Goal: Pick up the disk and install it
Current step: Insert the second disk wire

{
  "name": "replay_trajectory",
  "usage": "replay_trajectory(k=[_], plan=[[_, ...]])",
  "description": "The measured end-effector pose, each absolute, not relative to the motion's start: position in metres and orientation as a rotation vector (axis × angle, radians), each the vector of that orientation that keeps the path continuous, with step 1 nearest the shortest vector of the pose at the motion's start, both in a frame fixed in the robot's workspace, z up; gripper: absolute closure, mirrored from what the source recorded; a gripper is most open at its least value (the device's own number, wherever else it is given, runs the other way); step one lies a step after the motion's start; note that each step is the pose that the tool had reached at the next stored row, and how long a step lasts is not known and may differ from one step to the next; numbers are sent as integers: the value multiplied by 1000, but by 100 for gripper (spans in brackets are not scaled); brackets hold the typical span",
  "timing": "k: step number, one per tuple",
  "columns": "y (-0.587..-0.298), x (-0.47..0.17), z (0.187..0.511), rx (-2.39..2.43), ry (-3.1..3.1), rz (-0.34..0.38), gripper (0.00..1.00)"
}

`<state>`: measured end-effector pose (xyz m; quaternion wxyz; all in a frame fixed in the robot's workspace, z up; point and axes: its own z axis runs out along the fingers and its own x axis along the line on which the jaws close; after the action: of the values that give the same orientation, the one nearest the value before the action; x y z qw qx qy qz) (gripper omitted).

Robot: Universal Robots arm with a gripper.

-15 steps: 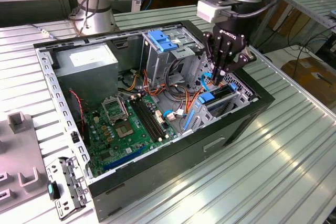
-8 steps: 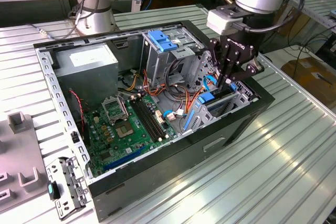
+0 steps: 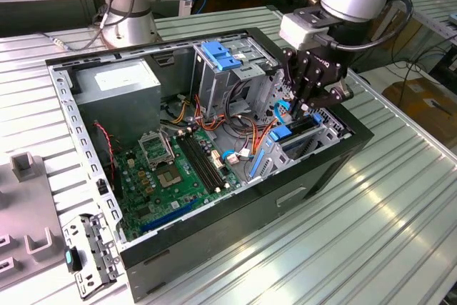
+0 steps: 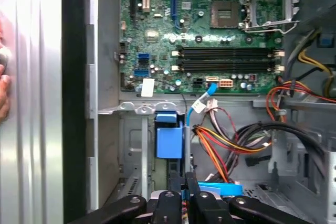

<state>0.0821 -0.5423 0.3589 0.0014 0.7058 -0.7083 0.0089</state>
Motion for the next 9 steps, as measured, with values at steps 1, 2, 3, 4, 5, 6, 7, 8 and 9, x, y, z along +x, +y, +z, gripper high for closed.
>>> replay_trajectory(k=[1, 2, 3, 4, 5, 6, 7, 8, 9], plan=[[-542, 82, 359, 2225, -2233, 7, 84], [-542, 82, 359, 2235, -2243, -15, 84], [-542, 82, 359, 2244, -2252, -36, 84], [-542, 82, 359, 2251, -2259, -53, 84], [-542, 82, 359, 2252, -2261, -55, 84], [-542, 82, 359, 2252, -2261, -55, 84], [-542, 82, 359, 2252, -2261, -55, 84], [-542, 82, 359, 2253, -2262, -59, 84], [-542, 82, 359, 2255, -2264, -62, 84]])
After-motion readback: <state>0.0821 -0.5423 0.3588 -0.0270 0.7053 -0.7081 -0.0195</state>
